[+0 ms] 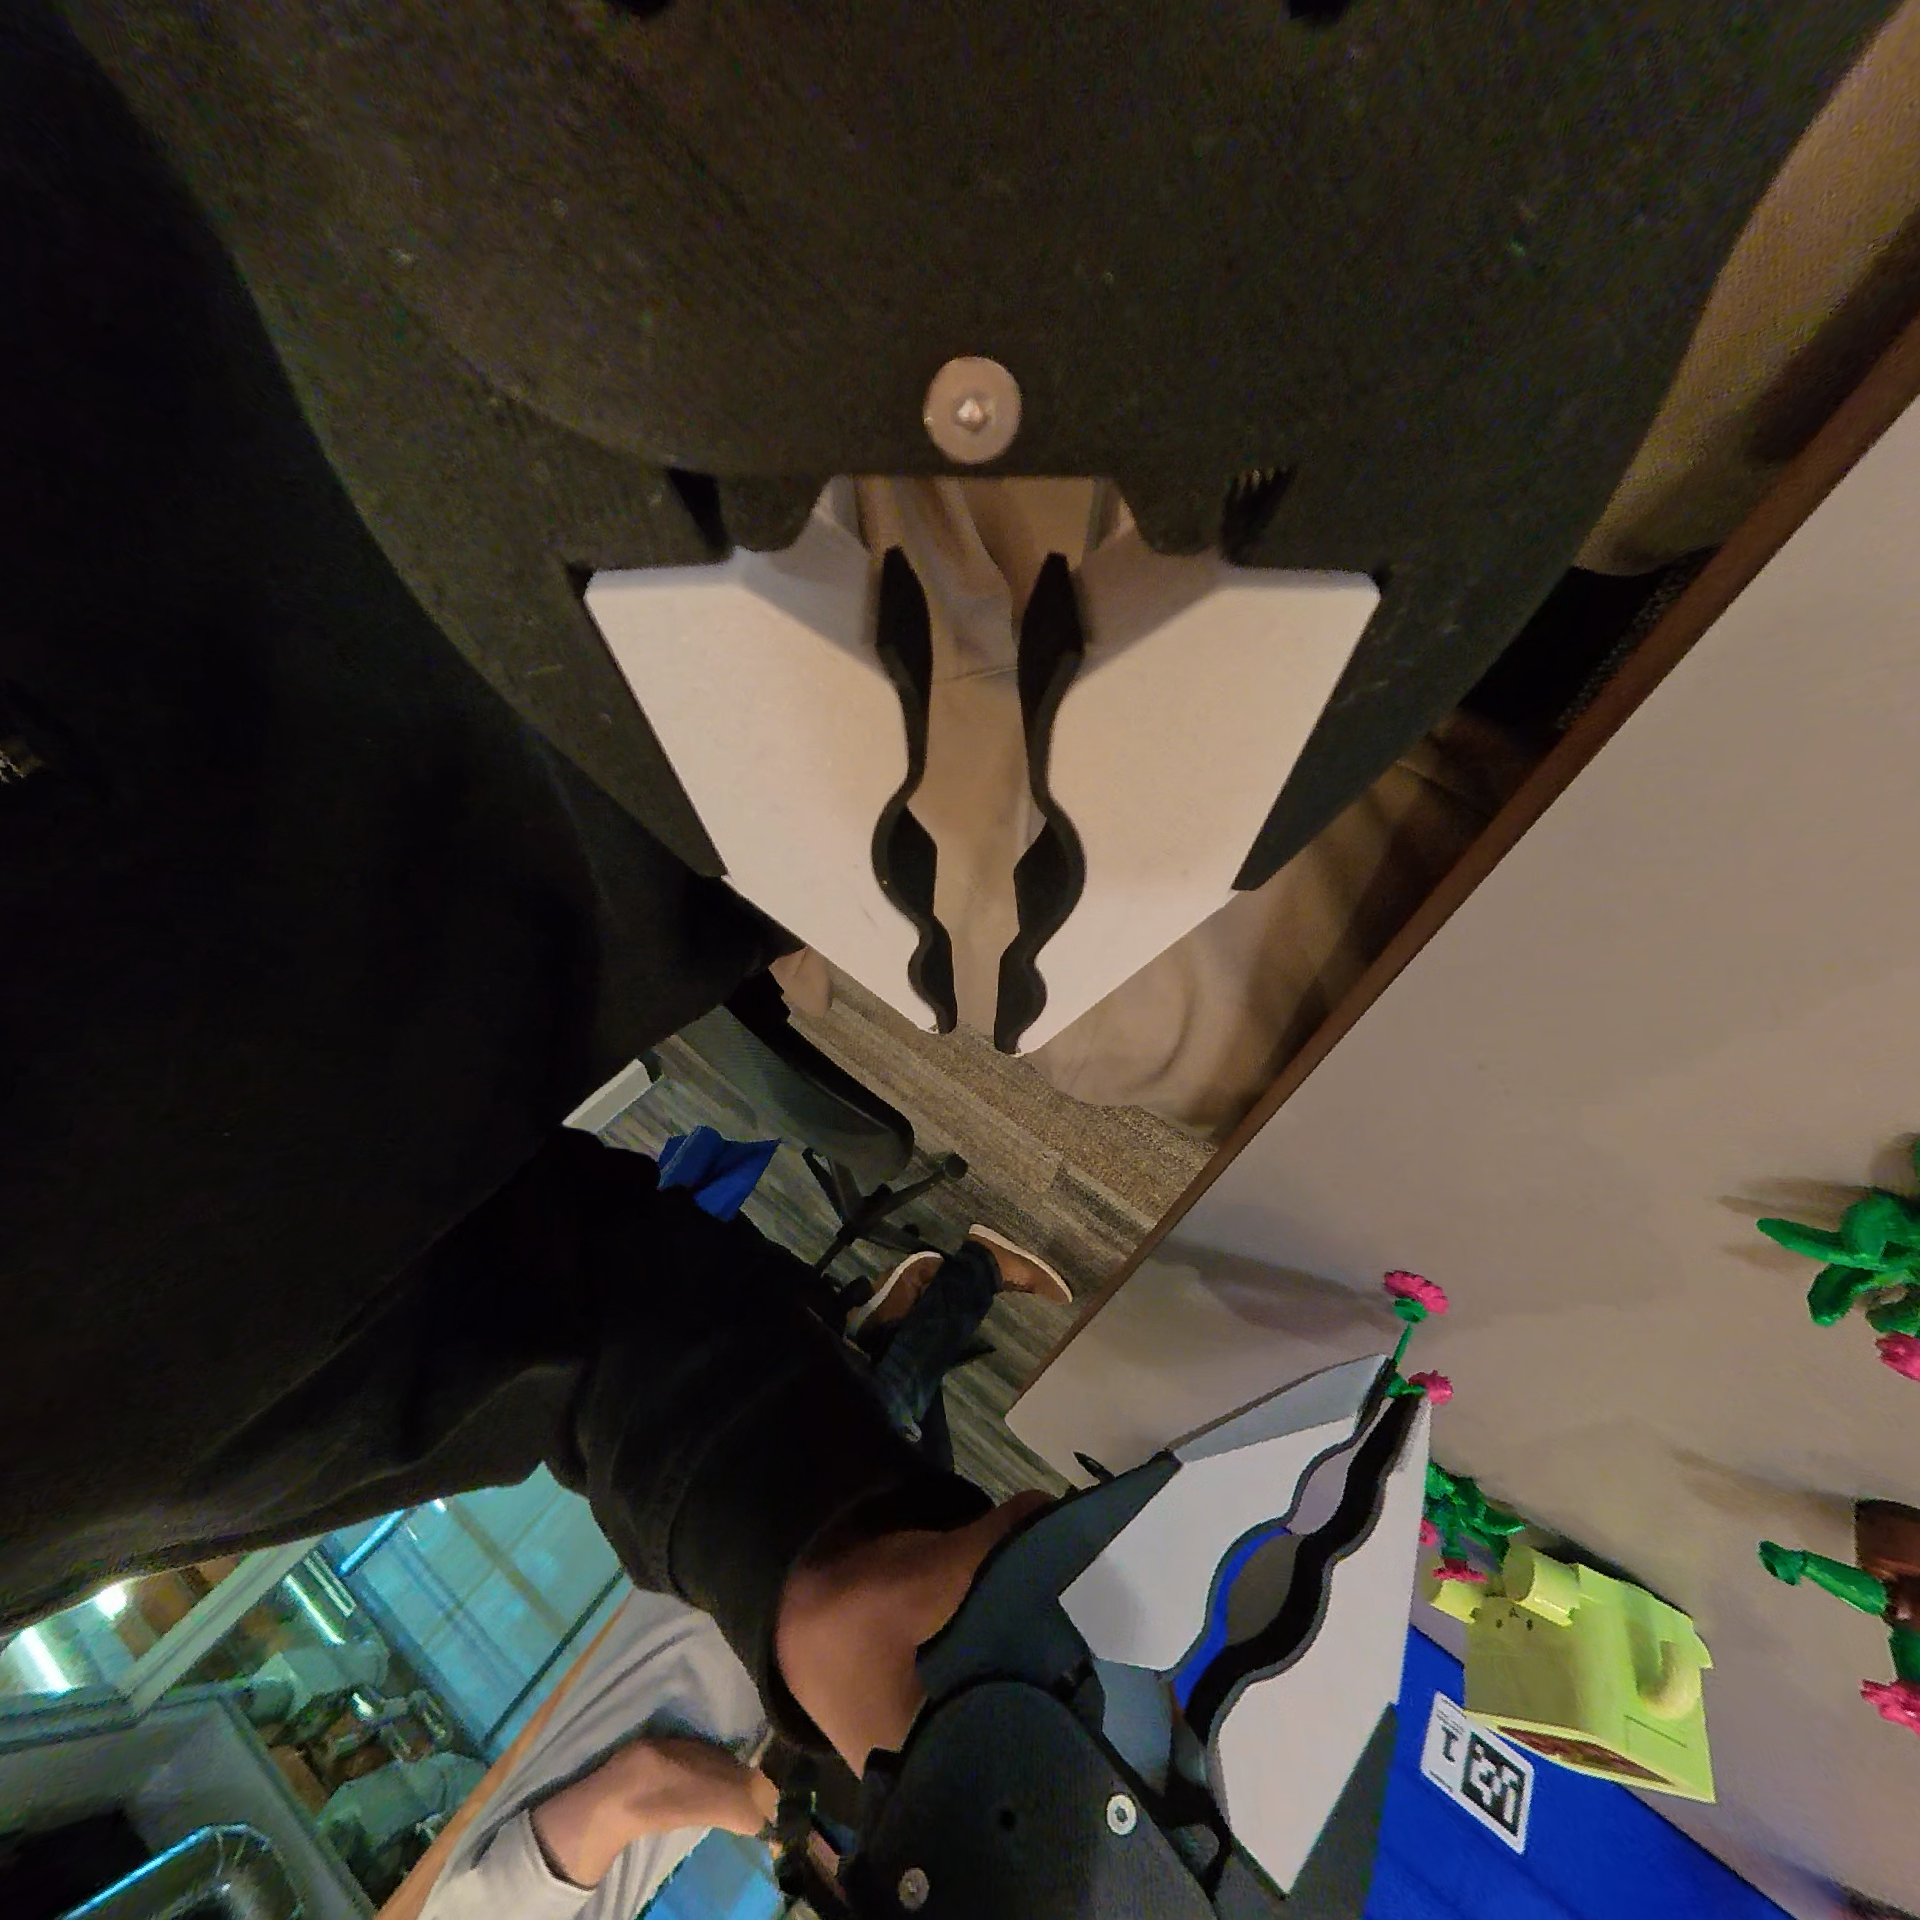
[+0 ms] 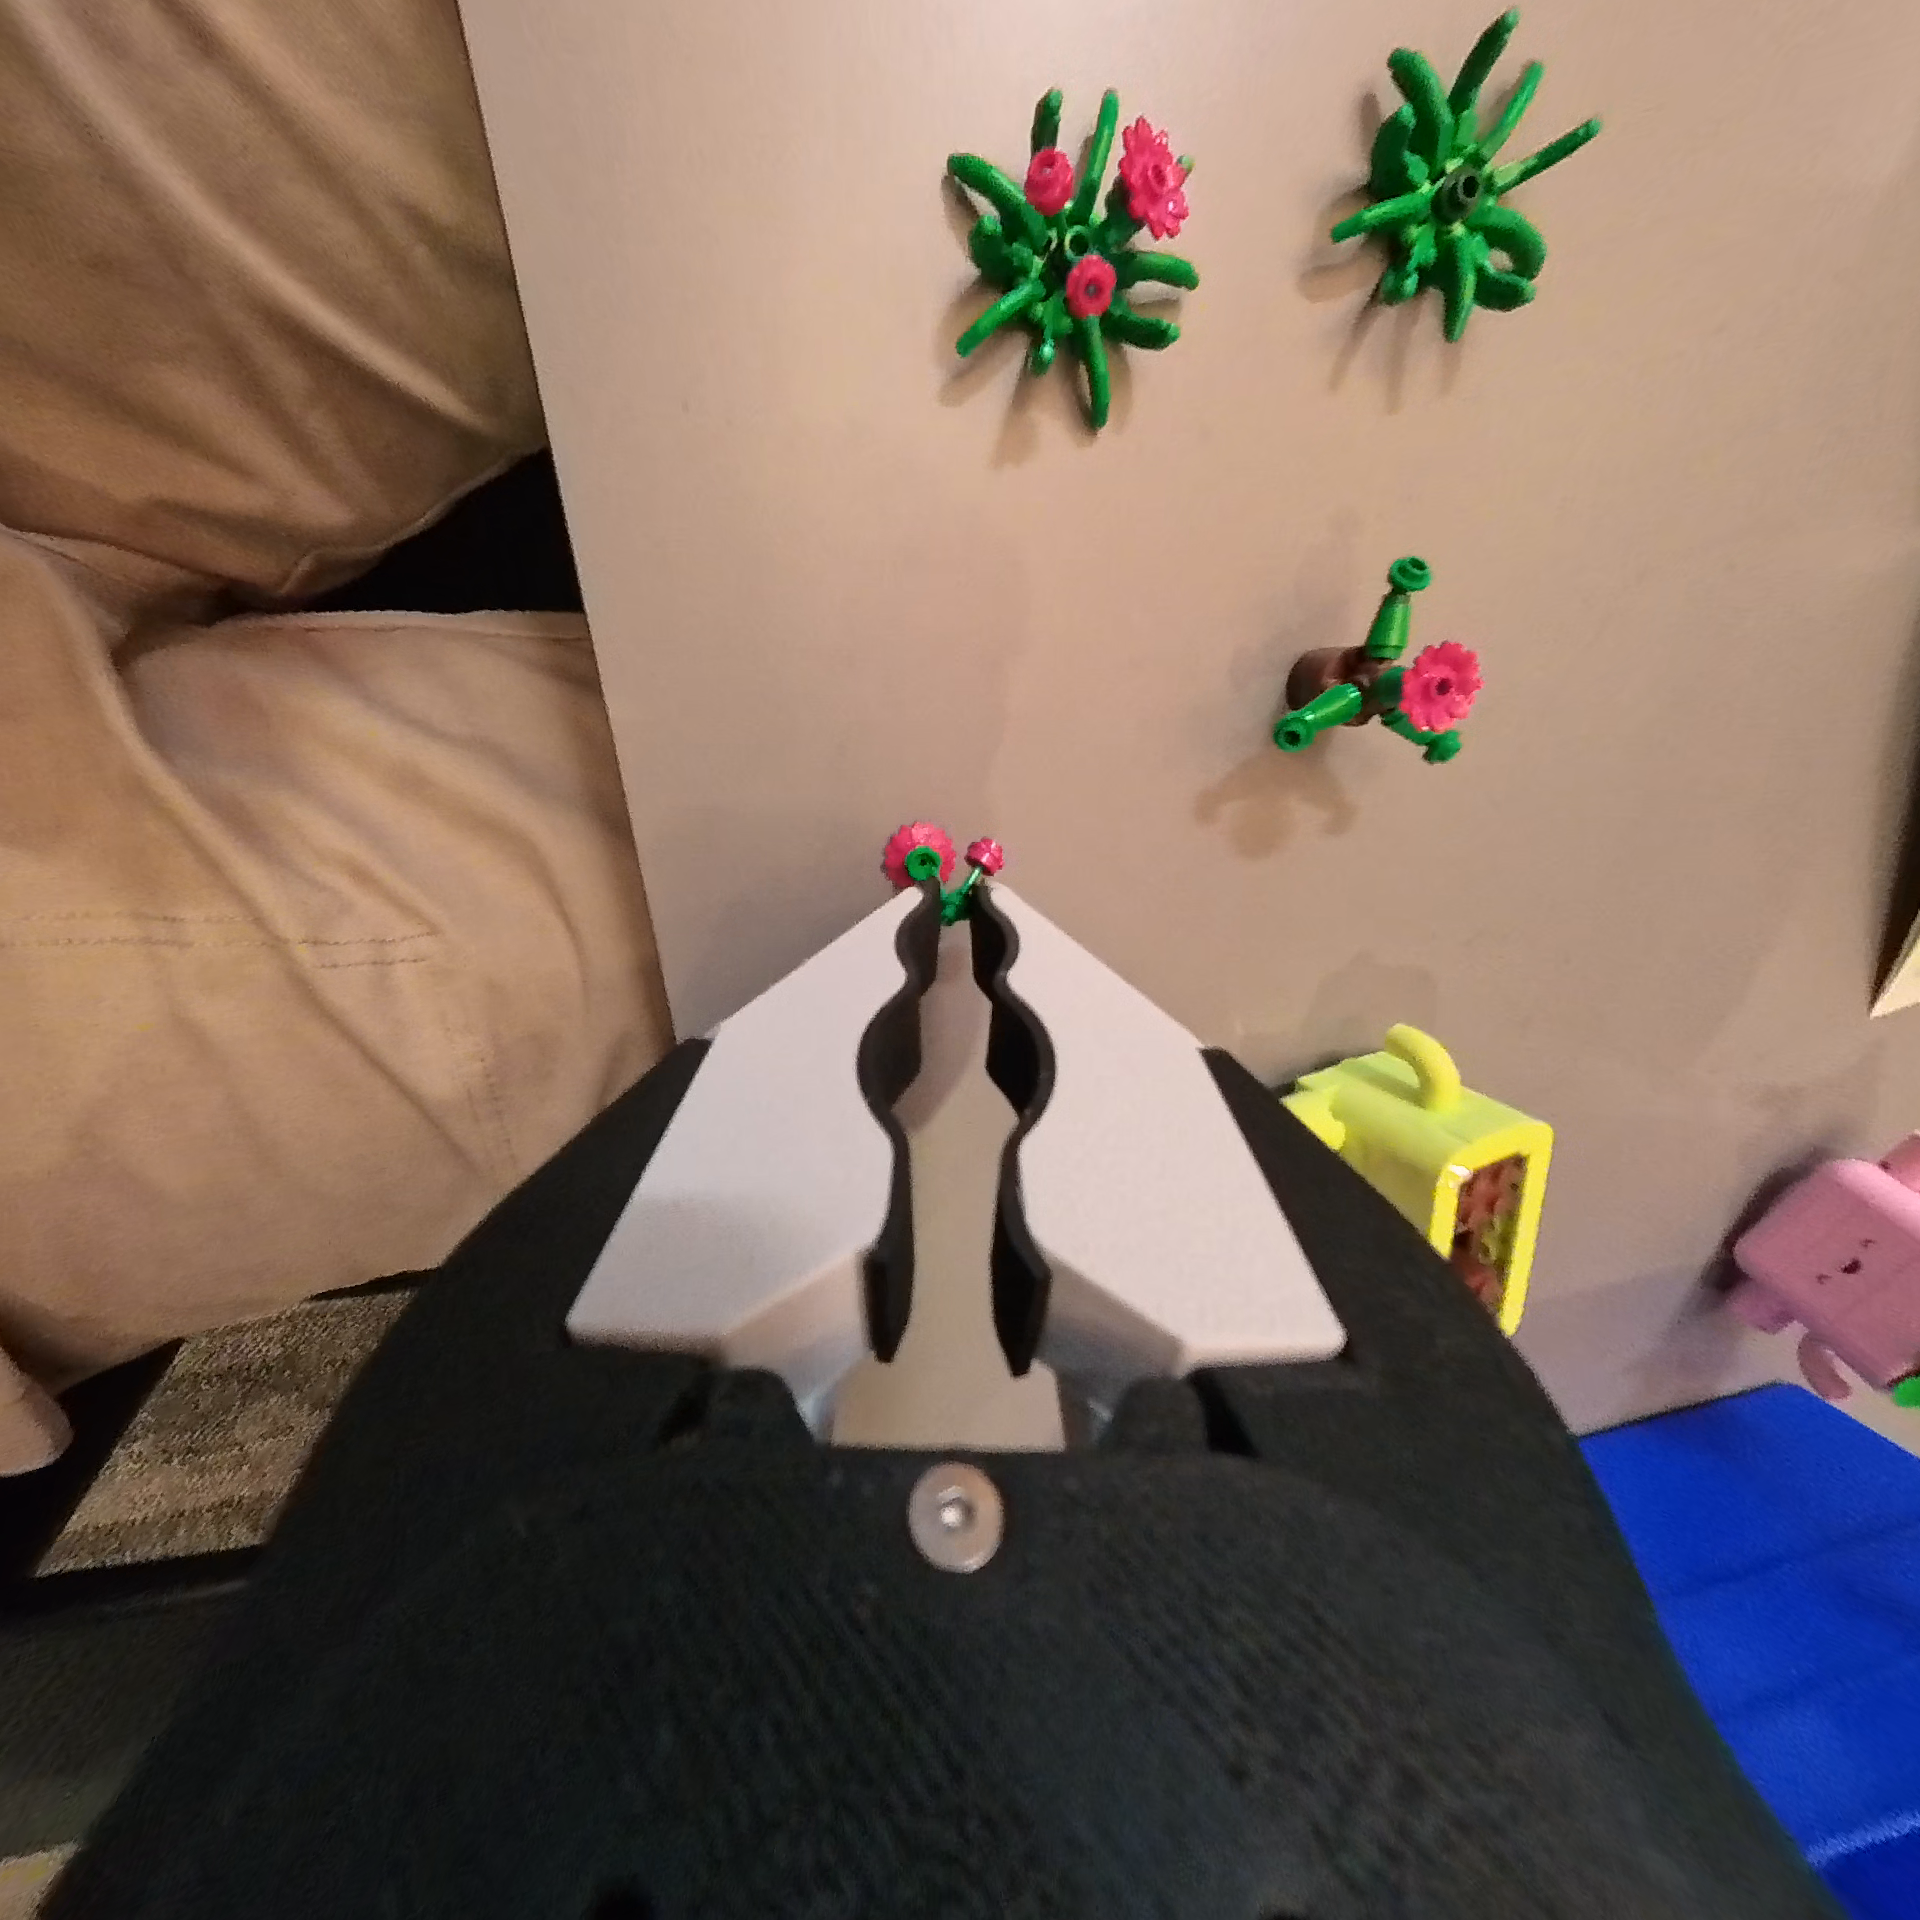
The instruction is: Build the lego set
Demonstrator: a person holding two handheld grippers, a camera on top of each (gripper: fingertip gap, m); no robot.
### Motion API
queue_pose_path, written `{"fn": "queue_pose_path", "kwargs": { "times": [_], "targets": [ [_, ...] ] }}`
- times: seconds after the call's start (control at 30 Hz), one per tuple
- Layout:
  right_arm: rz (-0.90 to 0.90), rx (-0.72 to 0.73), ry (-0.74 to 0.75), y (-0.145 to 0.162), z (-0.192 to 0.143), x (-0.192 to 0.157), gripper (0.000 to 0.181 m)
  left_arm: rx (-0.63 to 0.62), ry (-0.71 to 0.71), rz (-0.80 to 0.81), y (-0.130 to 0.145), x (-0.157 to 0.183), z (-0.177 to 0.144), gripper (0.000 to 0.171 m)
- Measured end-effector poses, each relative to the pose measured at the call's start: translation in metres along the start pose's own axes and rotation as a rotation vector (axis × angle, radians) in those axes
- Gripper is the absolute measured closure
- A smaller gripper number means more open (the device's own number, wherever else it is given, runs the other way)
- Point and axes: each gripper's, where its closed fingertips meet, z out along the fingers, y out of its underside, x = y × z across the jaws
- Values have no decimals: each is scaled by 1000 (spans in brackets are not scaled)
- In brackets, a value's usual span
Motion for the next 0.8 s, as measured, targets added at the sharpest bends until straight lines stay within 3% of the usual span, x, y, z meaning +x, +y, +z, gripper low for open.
{"fn": "queue_pose_path", "kwargs": {
  "times": [0.8],
  "targets": [
    [-18,-101,-70,-1,5,-1,178,2,-2,0,0,0,-1,166]
  ]
}}
